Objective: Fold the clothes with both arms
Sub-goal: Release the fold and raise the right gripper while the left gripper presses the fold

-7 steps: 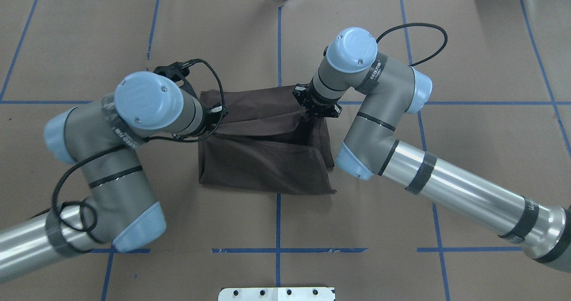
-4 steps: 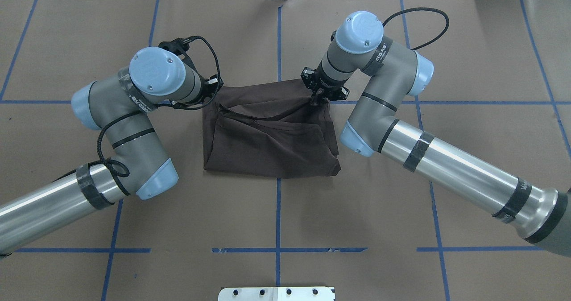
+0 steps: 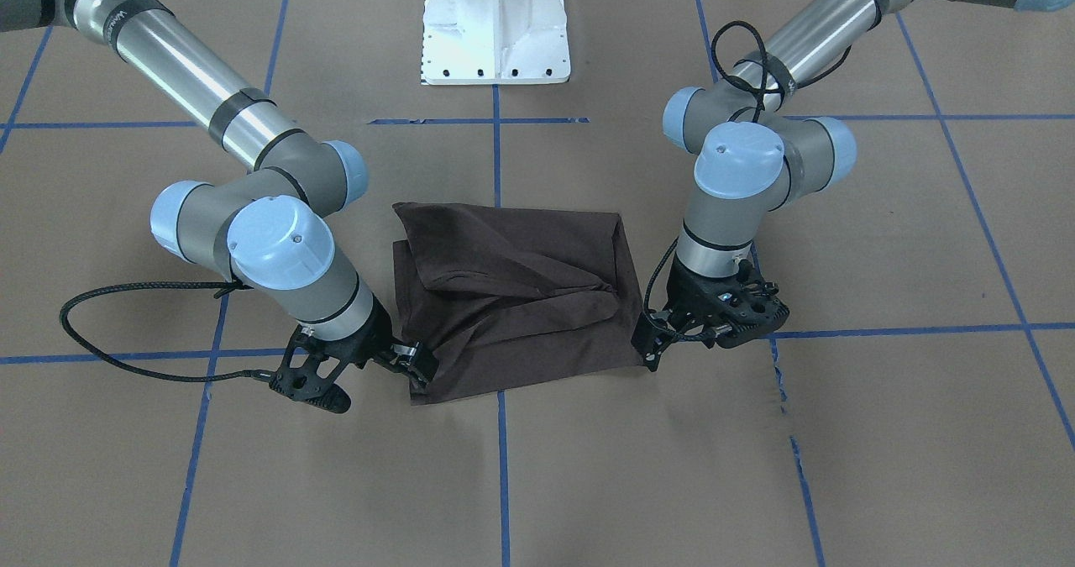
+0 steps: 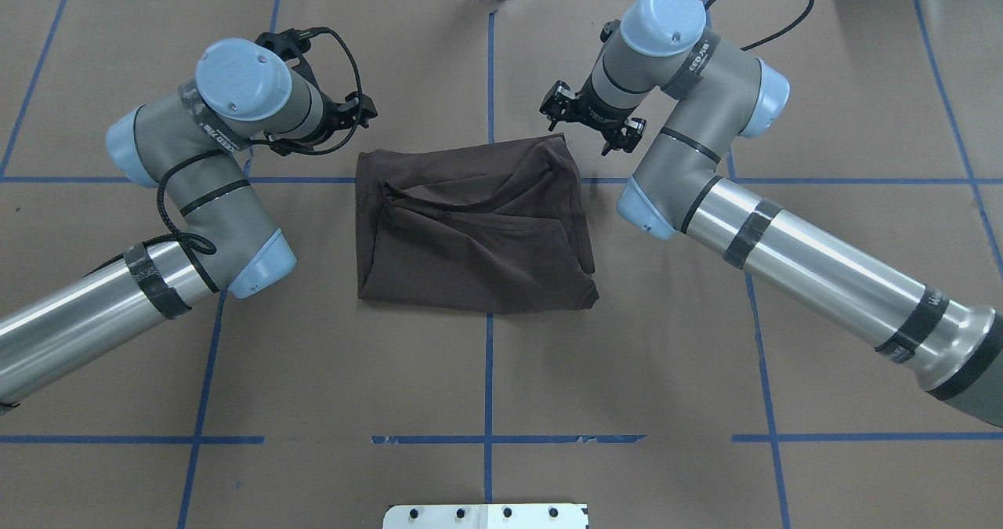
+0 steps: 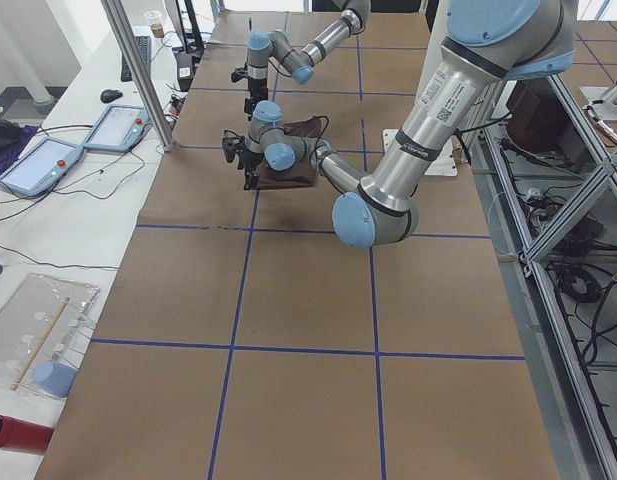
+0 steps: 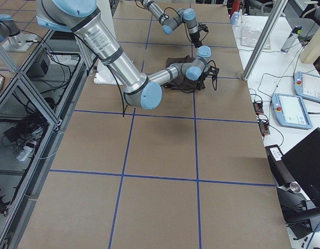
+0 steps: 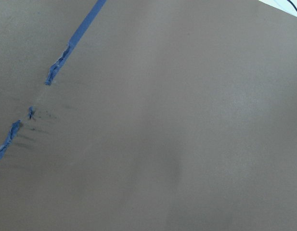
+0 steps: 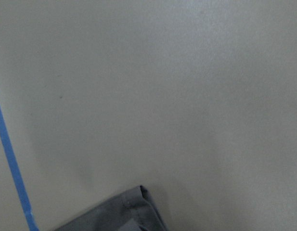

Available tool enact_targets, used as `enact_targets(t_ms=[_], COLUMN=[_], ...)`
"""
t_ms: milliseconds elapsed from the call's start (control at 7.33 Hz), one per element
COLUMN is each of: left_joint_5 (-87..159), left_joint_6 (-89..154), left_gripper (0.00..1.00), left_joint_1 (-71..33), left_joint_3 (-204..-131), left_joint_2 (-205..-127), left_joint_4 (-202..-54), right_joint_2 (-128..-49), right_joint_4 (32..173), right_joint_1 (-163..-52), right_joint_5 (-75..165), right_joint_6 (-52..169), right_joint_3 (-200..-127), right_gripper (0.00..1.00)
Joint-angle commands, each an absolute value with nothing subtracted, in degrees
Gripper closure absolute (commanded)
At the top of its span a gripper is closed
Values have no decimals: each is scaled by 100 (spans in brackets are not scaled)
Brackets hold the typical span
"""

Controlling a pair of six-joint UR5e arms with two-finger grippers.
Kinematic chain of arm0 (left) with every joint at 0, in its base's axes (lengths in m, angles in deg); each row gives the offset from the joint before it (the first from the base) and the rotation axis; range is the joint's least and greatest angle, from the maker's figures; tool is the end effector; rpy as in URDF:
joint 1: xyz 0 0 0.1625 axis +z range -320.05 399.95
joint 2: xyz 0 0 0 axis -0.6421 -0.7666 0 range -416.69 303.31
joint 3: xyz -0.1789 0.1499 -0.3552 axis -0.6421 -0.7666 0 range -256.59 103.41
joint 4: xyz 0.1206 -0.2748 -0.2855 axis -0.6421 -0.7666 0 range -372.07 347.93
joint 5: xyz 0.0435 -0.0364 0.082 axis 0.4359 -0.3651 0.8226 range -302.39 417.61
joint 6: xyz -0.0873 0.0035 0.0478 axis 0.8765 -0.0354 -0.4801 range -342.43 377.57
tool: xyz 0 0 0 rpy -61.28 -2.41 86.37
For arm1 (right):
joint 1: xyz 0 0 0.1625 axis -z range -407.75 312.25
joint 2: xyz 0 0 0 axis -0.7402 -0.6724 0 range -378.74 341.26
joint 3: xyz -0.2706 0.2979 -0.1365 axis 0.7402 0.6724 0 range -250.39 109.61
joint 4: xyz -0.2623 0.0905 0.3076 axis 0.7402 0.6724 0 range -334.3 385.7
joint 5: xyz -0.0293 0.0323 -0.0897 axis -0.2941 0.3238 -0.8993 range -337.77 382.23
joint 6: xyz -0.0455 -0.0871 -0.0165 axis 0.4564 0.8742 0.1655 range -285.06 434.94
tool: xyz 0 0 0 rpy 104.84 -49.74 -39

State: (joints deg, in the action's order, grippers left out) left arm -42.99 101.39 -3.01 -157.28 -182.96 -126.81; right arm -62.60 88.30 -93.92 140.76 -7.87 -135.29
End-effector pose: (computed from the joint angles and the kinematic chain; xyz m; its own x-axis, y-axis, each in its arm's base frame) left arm 0.4630 -0.5881 0.3098 0.5117 -0.3319 -0.7925 0.5121 0.8585 -0.0288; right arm -0.4951 -0.6394 0.2996 0.5041 0.3662 0.7822 -0.3257 0.9194 -0.2205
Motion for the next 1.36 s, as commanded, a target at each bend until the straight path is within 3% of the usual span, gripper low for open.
enact_targets(t_ms=[0, 136, 682, 955, 1092, 1228], left_joint_5=[-4495, -4495, -4443, -4460, -4469, -4469], left_joint_6=[10298, 10465, 10967, 10959, 10959, 10916], left_gripper=[0, 1, 38, 78, 89, 90], left_joint_1=[-155, -23, 391, 409, 400, 400], left_joint_3=[-16210, -16211, -16132, -16202, -16315, -16465], left_joint_2=[-18290, -18290, -18308, -18299, -18273, -18255], left_joint_4=[-12667, -12676, -12659, -12589, -12493, -12300], right_joint_2=[-6269, -6269, -6277, -6277, -6269, -6269], right_joint_4=[8898, 9064, 9118, 9110, 9109, 9109], right_joint_1=[-9975, -10074, -10127, -10127, -10127, -10127], right_joint_5=[14692, 14703, 14695, 14695, 14695, 14695], right_joint_6=[-183, 160, 234, 234, 234, 225], right_joint_3=[-13542, -13560, -13578, -13578, -13578, -13578], right_gripper=[0, 0, 0, 0, 0, 0])
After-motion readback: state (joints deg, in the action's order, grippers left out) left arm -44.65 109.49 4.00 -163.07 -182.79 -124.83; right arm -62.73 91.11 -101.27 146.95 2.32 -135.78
